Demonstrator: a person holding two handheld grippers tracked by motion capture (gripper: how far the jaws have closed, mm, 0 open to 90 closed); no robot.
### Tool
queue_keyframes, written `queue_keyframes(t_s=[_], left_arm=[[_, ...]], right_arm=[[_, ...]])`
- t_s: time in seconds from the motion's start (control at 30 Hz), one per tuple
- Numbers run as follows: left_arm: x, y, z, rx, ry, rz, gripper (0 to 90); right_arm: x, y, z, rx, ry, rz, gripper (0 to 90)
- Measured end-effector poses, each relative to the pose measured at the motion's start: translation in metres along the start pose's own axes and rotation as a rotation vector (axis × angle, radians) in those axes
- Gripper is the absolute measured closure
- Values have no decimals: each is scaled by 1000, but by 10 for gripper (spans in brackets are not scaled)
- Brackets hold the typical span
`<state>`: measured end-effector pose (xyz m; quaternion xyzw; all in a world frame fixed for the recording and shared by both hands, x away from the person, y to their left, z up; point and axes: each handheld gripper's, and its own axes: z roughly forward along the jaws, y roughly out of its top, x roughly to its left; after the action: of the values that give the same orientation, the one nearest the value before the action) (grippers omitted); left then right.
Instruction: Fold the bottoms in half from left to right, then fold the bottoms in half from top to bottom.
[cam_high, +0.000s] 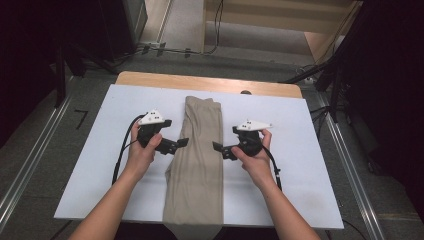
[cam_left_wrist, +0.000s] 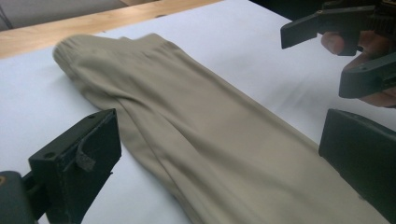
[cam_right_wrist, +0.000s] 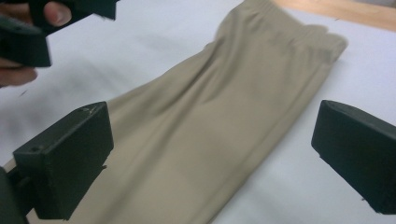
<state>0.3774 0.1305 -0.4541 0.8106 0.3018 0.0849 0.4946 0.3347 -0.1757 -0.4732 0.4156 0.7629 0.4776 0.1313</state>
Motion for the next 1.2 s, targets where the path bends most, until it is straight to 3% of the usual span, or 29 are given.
queue_keyframes(t_s=[0.13, 0.23, 0.33, 0.4, 0.5, 0.63, 0.7, 0.77, 0.83, 0.9, 1.03, 1.1, 1.2], left_arm=[[17, 15, 22, 18, 27, -35, 0], [28, 22, 41, 45, 56, -48, 9], [40, 27, 60, 86, 113, -80, 71], [48, 29, 71, 109, 143, -121, 144], [59, 31, 85, 136, 183, -162, 185], [72, 34, 98, 194, 227, -188, 285], [77, 34, 103, 207, 229, -195, 352], [82, 35, 105, 231, 251, -203, 421], [88, 36, 105, 247, 268, -205, 510], [93, 35, 104, 250, 243, -214, 591], [101, 30, 103, 261, 229, -238, 695], [105, 28, 101, 236, 223, -275, 699], [109, 26, 99, 225, 233, -308, 685]], right_arm=[[-22, 15, 20, 15, -43, 37, 5], [-36, 24, 35, 16, -109, 76, 194], [-51, 30, 52, 28, -128, 135, 354], [-59, 33, 64, 58, -156, 138, 404], [-66, 37, 80, 97, -181, 157, 450], [-76, 42, 97, 119, -228, 189, 519], [-82, 43, 105, 137, -220, 204, 547], [-87, 43, 113, 161, -236, 208, 618], [-91, 45, 117, 163, -218, 231, 730], [-91, 47, 119, 157, -218, 209, 815], [-86, 56, 123, 136, -187, 75, 853], [-83, 62, 126, 130, -197, 18, 856], [-83, 69, 132, 121, -202, -10, 856]])
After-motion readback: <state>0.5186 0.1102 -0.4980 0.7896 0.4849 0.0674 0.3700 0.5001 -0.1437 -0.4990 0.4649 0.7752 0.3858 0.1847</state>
